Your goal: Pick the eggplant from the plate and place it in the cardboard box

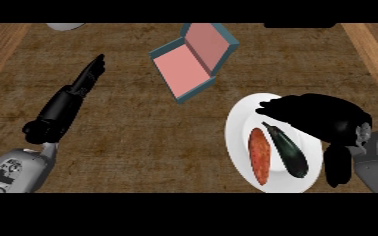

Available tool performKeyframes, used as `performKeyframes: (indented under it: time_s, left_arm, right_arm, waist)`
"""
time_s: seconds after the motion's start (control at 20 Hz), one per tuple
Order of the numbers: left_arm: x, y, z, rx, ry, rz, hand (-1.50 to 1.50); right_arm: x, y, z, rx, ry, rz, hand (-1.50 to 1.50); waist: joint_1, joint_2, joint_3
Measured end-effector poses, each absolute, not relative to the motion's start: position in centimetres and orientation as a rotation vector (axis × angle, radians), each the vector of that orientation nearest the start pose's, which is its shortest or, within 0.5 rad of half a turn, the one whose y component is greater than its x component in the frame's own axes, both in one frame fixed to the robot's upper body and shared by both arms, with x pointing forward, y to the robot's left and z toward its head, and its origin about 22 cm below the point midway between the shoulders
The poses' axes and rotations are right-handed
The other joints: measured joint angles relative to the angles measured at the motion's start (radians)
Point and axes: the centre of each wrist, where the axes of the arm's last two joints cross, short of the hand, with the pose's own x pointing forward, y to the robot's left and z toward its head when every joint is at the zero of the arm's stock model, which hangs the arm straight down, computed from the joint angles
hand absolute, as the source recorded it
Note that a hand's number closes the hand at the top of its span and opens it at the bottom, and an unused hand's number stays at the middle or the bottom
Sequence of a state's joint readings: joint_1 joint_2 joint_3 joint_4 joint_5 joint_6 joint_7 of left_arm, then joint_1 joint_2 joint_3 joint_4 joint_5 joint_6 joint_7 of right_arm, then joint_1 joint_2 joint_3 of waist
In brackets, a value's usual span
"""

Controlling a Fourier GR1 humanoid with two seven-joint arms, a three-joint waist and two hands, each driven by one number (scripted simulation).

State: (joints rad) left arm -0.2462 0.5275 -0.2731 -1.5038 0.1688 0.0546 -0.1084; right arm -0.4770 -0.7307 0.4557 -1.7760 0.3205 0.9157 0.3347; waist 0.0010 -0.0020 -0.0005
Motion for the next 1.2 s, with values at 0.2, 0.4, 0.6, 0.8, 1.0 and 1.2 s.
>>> performKeyframes:
  time_s: [0.2,0.4,0.6,0.8,1.0,1.2]
  left_arm:
    - [29.5,26.4,6.6,0.094,-1.743,-0.524,0.0]
    - [29.0,26.4,6.3,0.098,-1.745,-0.531,0.0]
    - [29.3,26.6,6.3,0.098,-1.745,-0.527,0.0]
    - [29.3,26.3,6.3,0.1,-1.751,-0.533,0.0]
    - [29.0,26.5,6.4,0.094,-1.752,-0.531,0.0]
    - [28.7,26.8,6.5,0.089,-1.745,-0.531,0.0]
  right_arm:
    - [28.2,-21.5,15.3,-0.401,-0.899,1.897,-1.5]
    - [27.8,-20.9,14.3,-0.454,-0.897,1.895,-1.5]
    - [27.4,-20.8,13.1,-0.475,-0.882,1.909,-1.5]
    - [27.8,-20.7,11.6,-0.503,-0.855,1.924,-1.5]
    - [27.9,-21.2,10.3,-0.531,-0.823,1.935,-1.5]
    - [28.8,-21.6,9.5,-0.535,-0.823,1.938,-1.5]
  waist:
    - [0.0,0.001,0.0]
    - [0.001,0.002,0.001]
    - [0.0,0.002,0.001]
    - [0.002,0.002,0.001]
    - [0.002,0.002,0.001]
    - [0.003,0.002,0.001]
